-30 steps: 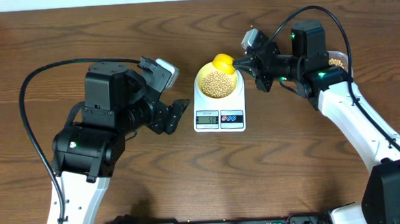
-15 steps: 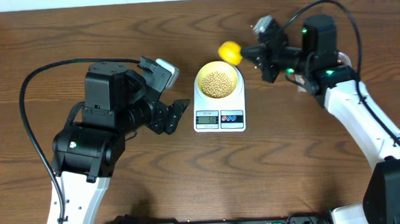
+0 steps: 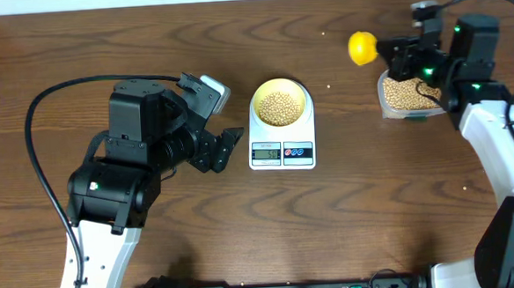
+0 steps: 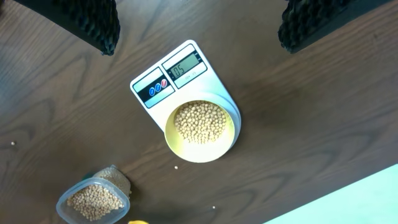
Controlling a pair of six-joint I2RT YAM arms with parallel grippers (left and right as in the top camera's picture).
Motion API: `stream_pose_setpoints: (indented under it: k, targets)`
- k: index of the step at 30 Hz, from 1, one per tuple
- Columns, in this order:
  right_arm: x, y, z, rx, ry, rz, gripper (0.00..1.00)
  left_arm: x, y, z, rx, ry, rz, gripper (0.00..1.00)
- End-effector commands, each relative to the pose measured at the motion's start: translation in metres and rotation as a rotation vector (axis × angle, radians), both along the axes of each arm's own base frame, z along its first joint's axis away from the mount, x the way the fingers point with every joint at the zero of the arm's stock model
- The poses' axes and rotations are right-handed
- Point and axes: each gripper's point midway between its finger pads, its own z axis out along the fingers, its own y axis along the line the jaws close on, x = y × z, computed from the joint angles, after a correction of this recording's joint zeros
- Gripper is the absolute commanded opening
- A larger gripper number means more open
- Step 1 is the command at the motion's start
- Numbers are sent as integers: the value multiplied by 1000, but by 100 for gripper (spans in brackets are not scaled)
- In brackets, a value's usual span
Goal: Scoop item into bowl and weigh 50g on scale
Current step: 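Move the scoop back right toward the soybean tub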
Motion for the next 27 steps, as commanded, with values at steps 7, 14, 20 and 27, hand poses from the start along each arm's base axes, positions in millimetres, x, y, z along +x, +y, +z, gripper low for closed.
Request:
stream_pose_setpoints:
  k: [7, 14, 20, 27]
  targets:
    - [-17, -63, -26, 178, 298, -354, 1, 0, 1, -2, 3, 3, -3, 84]
    - [-45, -101, -32, 31, 373, -574, 1, 0, 1, -2, 3, 3, -3, 84]
    - [-74, -139, -46, -140, 451, -772, 2, 0, 1, -2, 3, 3, -3, 84]
    - [-70, -142, -62, -155, 484, -780, 1, 0, 1, -2, 3, 3, -3, 84]
